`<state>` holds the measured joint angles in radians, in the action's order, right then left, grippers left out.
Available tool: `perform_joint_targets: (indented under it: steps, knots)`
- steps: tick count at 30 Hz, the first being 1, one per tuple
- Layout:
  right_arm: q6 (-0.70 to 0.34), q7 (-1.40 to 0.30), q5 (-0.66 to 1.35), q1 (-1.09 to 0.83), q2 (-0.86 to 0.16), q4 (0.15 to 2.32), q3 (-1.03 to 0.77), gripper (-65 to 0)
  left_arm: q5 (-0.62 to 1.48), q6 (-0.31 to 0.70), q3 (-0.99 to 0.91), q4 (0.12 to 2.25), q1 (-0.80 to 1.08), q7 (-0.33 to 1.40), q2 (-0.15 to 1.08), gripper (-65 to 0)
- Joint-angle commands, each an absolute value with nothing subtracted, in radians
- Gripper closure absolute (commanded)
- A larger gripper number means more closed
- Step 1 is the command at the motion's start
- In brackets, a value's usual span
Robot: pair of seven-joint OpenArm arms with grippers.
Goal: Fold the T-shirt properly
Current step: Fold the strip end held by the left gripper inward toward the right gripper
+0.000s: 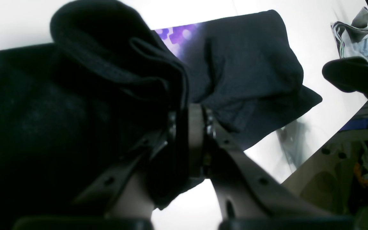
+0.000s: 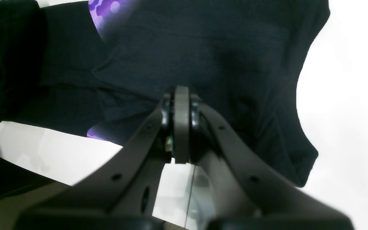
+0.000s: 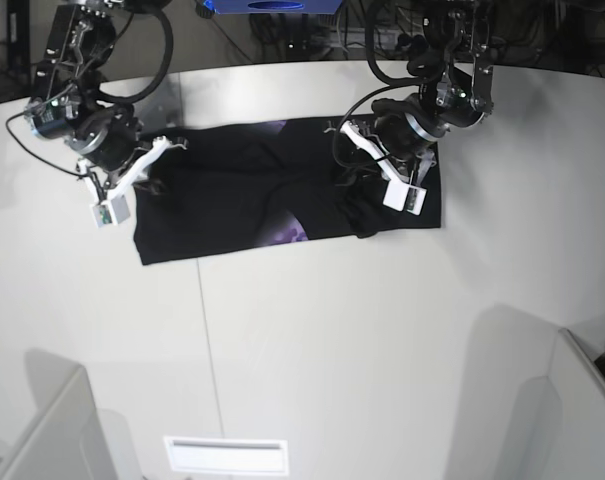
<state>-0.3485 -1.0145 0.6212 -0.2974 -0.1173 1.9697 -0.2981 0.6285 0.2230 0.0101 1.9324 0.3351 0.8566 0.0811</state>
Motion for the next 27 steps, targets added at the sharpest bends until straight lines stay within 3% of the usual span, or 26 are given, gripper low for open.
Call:
perform_joint_targets:
  steps: [1, 27]
  knots:
    - [-0.346, -0.995, 0.633, -0.292, -0.127, 1.983, -0.302, 0.0, 0.645, 0.228, 0.012, 1.948, 0.331, 0.837, 0.081, 0.0]
    - [-0.346, -0.995, 0.634, -0.292, -0.127, 1.983, -0.302, 0.0, 0.648, 0.228, 0.010, 1.913, 0.328, 0.837, 0.081, 0.0]
